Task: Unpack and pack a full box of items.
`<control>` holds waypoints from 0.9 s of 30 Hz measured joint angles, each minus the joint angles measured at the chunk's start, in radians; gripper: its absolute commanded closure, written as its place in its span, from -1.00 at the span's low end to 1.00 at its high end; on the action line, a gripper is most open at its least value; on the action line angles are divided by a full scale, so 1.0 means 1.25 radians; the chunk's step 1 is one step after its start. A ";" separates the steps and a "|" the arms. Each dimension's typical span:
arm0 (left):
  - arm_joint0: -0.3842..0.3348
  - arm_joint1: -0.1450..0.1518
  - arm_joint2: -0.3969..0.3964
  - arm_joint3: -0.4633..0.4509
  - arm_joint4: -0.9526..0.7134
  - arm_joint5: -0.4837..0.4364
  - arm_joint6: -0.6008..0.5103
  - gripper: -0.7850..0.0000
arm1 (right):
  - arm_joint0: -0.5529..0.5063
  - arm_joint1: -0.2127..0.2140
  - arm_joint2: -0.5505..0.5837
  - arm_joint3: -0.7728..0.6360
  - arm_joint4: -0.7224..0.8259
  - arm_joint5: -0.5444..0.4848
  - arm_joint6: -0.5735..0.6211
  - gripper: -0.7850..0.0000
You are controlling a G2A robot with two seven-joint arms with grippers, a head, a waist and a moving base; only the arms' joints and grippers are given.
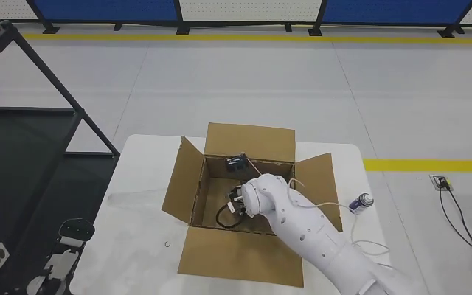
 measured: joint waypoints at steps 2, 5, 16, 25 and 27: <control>0.000 0.000 0.000 0.000 0.000 0.000 0.000 -1.00 | 0.005 -0.007 -0.001 0.017 0.001 -0.006 -0.002 0.41; 0.000 0.000 0.000 0.000 0.000 0.000 0.000 -1.00 | 0.010 -0.016 0.000 0.037 0.003 -0.012 -0.005 0.80; 0.000 0.000 0.000 0.000 0.000 0.000 0.000 -1.00 | 0.015 -0.026 0.031 0.057 -0.007 -0.024 -0.015 1.00; 0.000 0.000 0.000 0.000 0.000 0.000 0.000 -1.00 | -0.071 0.029 0.141 -0.139 -0.049 -0.067 0.007 1.00; 0.000 0.000 0.000 0.000 0.000 0.000 0.000 -1.00 | -0.112 0.049 0.174 -0.219 -0.077 -0.070 0.025 1.00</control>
